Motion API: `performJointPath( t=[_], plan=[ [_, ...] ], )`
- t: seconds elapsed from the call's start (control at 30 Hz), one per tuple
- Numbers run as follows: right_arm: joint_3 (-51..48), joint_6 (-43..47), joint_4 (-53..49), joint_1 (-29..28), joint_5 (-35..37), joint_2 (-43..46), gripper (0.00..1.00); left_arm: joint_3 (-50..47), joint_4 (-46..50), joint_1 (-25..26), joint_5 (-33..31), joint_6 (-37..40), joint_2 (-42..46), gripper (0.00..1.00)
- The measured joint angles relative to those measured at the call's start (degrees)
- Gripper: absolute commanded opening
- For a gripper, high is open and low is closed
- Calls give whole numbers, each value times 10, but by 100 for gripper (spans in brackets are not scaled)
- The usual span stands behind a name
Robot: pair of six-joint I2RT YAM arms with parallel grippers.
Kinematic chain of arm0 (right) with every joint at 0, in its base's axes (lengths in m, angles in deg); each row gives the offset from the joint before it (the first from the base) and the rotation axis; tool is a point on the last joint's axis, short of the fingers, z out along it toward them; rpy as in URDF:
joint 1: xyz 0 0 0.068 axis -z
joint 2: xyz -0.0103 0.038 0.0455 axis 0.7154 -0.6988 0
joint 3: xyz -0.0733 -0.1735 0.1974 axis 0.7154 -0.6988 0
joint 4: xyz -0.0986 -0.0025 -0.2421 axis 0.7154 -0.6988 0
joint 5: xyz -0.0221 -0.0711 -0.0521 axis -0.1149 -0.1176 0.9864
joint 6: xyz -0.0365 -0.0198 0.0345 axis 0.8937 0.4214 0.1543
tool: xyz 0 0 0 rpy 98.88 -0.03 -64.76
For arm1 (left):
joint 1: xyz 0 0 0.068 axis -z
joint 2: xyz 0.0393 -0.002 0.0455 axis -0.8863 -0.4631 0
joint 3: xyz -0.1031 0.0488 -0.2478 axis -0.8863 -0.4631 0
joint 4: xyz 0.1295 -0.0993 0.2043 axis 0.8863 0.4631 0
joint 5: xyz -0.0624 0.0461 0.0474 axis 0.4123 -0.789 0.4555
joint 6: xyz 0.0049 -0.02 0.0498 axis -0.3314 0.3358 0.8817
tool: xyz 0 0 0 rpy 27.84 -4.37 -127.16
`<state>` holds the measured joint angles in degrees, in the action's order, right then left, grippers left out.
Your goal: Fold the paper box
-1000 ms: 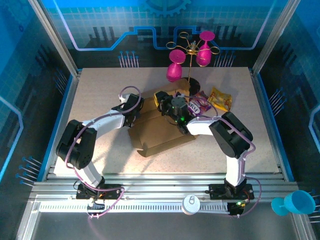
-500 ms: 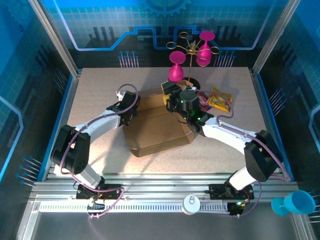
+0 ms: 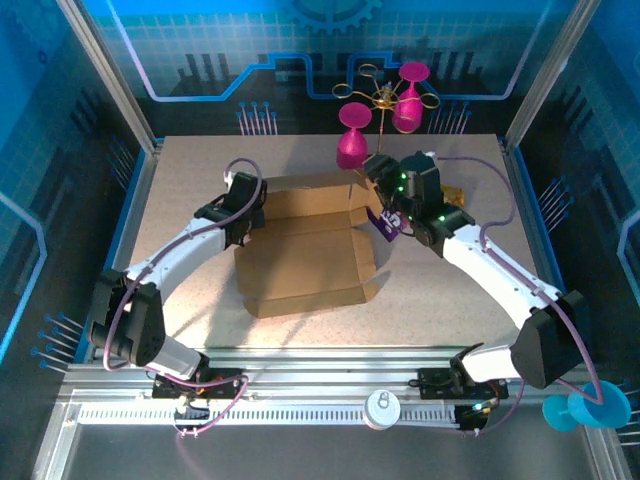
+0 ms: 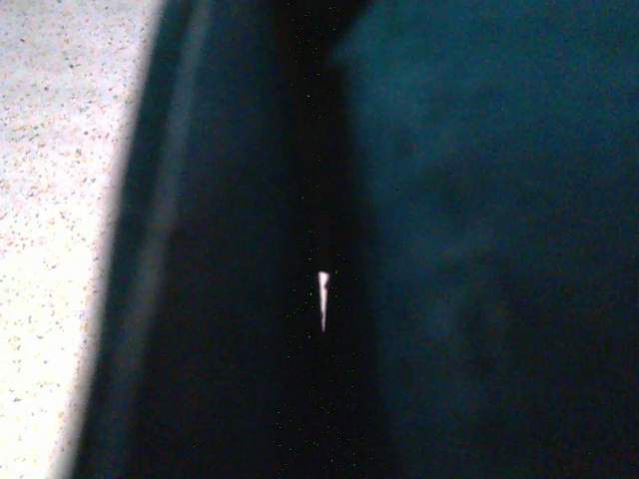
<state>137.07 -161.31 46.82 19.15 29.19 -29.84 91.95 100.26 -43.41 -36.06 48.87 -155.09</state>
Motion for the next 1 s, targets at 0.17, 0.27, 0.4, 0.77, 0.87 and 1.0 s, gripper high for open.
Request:
performJointPath(
  t=[0.17, 0.27, 0.4, 0.77, 0.87, 1.0],
  plan=[
    [47, 47, -46, 10, -37, -10, 56, 32, 35, -9, 37, 3, 12, 0],
    [75, 68, -65, 11, -51, -20, 56, 53, 50, -10, 60, 4, 13, 0],
    [113, 96, -91, 18, -71, -37, 56, 70, 66, -10, 81, 4, 14, 0],
    [138, 112, -127, 41, -133, -71, 50, 102, 93, -10, 109, 4, 14, 0],
    [138, 103, -125, 41, -141, -73, 41, 105, 94, -10, 111, 4, 14, 0],
    [138, 86, -115, 40, -149, -73, 30, 106, 99, -10, 115, 4, 14, 0]
  ],
)
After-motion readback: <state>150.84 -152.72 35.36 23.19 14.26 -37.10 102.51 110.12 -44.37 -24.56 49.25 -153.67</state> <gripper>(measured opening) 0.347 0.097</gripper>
